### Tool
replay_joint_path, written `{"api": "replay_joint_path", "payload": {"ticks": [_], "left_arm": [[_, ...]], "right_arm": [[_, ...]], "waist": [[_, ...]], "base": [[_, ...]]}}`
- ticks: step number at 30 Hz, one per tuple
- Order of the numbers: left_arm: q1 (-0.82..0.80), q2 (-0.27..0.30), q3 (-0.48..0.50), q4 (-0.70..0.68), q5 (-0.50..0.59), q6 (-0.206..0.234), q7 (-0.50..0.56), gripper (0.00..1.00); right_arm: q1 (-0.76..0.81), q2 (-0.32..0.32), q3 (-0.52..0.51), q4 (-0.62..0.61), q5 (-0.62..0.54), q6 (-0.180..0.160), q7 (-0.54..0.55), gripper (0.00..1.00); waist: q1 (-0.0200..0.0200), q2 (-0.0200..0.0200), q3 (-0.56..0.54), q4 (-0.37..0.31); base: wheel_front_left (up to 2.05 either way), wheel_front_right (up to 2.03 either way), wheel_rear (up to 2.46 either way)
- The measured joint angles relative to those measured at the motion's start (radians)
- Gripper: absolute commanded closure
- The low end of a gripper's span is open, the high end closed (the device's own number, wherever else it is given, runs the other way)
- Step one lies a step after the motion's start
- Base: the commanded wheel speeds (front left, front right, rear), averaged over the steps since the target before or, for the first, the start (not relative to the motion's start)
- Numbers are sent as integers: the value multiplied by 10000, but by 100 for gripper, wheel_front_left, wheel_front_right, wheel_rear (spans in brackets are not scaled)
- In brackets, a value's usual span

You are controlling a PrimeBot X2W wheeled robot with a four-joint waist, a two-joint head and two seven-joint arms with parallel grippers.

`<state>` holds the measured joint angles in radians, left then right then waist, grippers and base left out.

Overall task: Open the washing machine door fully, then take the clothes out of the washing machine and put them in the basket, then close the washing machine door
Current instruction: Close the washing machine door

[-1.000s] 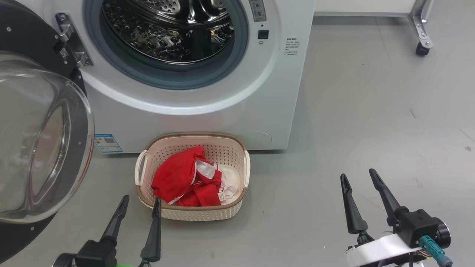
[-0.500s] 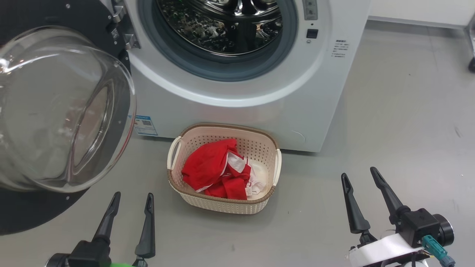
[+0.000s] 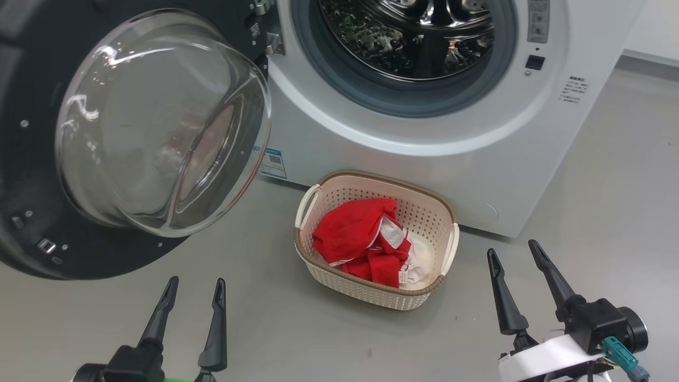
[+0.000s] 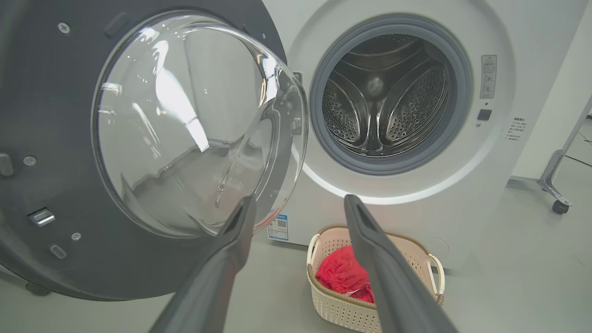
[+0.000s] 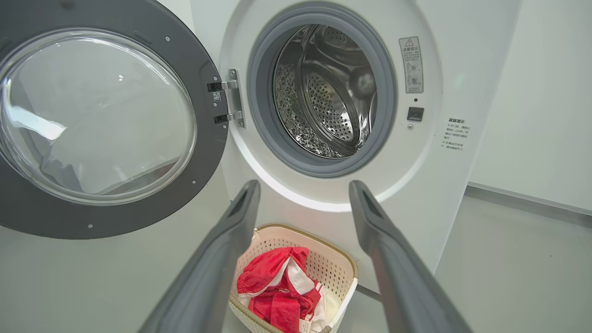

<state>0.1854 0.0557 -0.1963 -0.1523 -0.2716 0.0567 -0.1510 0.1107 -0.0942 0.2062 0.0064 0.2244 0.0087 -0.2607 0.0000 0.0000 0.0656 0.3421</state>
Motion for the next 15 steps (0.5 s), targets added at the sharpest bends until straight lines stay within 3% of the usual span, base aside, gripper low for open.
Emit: {"api": "replay_joint_path", "payload": {"ticks": [15], "left_arm": [[5, -4, 194, 10, -159, 10, -4, 0]], "right_arm": [[-3, 40, 293, 46, -59, 65, 2, 0]], "waist": [[0, 0, 18, 1136]], "base": [[0, 0, 0]]}}
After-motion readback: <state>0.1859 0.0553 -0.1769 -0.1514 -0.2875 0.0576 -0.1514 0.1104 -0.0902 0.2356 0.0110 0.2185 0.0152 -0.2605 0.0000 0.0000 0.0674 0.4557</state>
